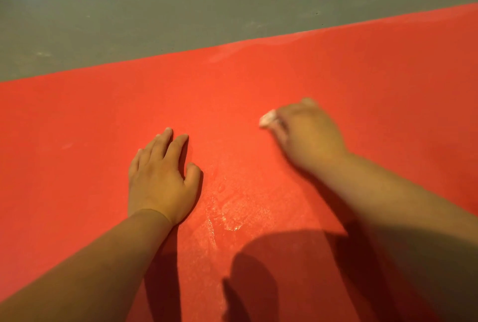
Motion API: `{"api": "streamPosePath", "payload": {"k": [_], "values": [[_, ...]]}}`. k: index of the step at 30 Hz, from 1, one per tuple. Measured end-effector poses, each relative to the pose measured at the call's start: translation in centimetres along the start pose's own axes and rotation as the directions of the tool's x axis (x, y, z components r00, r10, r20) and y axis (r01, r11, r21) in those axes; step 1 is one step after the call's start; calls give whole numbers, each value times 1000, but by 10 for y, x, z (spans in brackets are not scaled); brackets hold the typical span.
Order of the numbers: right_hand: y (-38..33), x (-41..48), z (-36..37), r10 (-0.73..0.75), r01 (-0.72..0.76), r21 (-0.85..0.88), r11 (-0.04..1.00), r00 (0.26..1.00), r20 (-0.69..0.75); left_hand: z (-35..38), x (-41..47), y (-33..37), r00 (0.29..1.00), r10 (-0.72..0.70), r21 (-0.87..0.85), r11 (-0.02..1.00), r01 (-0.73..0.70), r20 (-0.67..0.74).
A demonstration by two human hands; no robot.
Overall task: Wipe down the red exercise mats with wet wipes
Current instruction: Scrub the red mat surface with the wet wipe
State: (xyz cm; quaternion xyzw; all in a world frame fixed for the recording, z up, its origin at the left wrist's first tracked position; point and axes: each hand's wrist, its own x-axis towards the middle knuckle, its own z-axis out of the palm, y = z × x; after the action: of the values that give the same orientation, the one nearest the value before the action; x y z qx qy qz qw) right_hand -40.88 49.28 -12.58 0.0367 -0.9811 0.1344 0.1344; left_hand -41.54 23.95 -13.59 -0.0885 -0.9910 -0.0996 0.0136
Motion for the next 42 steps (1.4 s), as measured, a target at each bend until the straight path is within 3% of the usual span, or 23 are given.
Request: {"api": "streamPosePath", "payload": {"k": [3,4,7,9,11,13,16,18,20,22,24,26,27,29,31,33,34,36,39,42], "values": [[48,6,-19,368,-386,-94,918,915,-165,0,1,0,1000,-1,-2,1000,0,-8],[44,6,-18,406,-433,-76,898,884,-231,0,2,0,1000,-1,-1,1000,1,-7],[-13,-5,-9,236,-248,-21,969,940,-246,0,3,0,1000,-1,3,1000,1,-2],[-47,-19,1,36,-32,35,999,992,-119,0,3,-1,1000,0,7,1000,0,1],[-56,-26,7,-119,118,66,991,993,6,1,4,-2,1000,-3,9,1000,3,4],[-34,-17,5,-129,123,98,988,990,60,1,5,-1,1000,-3,5,1000,3,2],[28,3,-7,115,-115,1,993,992,-51,1,6,-1,1000,2,-4,1000,-1,2],[59,6,-14,386,-399,-39,916,905,-180,1,7,-1,1000,3,-8,1000,-3,-2],[47,6,-10,463,-480,-32,877,860,-215,0,8,0,1000,3,-4,1000,-3,-2],[3,-1,0,316,-313,39,949,936,-157,0,8,0,1000,3,-1,1000,-3,3],[-49,-14,11,38,-29,114,993,997,-73,1,9,-1,1000,4,-1,1000,-4,4],[-75,-24,15,-154,150,156,976,988,13,3,9,0,1000,5,-6,1000,-5,1],[-71,-21,14,-183,174,162,971,982,43,3,10,0,1000,4,-9,1000,-4,-1],[-38,-4,7,-82,80,146,986,997,13,3,11,-1,1000,6,-10,1000,-6,-2],[12,17,-2,125,-123,21,992,987,-103,3,13,-1,1000,8,-10,1000,-8,-4],[47,27,-13,391,-413,-84,907,899,-196,3,14,-1,1000,9,-8,1000,-10,-3],[44,29,-14,457,-485,-79,871,859,-231,2,15,-1,1000,9,-6,1000,-9,-2],[9,23,-7,366,-384,-39,922,902,-229,1,14,-1,1000,7,-6,1000,-7,-2],[-65,-7,8,-5,7,80,997,1000,-18,2,16,-1,1000,6,-21,1000,-6,-8],[-83,-36,3,-218,185,194,963,962,167,4,18,-1,1000,6,-31,999,-6,-16]]}}
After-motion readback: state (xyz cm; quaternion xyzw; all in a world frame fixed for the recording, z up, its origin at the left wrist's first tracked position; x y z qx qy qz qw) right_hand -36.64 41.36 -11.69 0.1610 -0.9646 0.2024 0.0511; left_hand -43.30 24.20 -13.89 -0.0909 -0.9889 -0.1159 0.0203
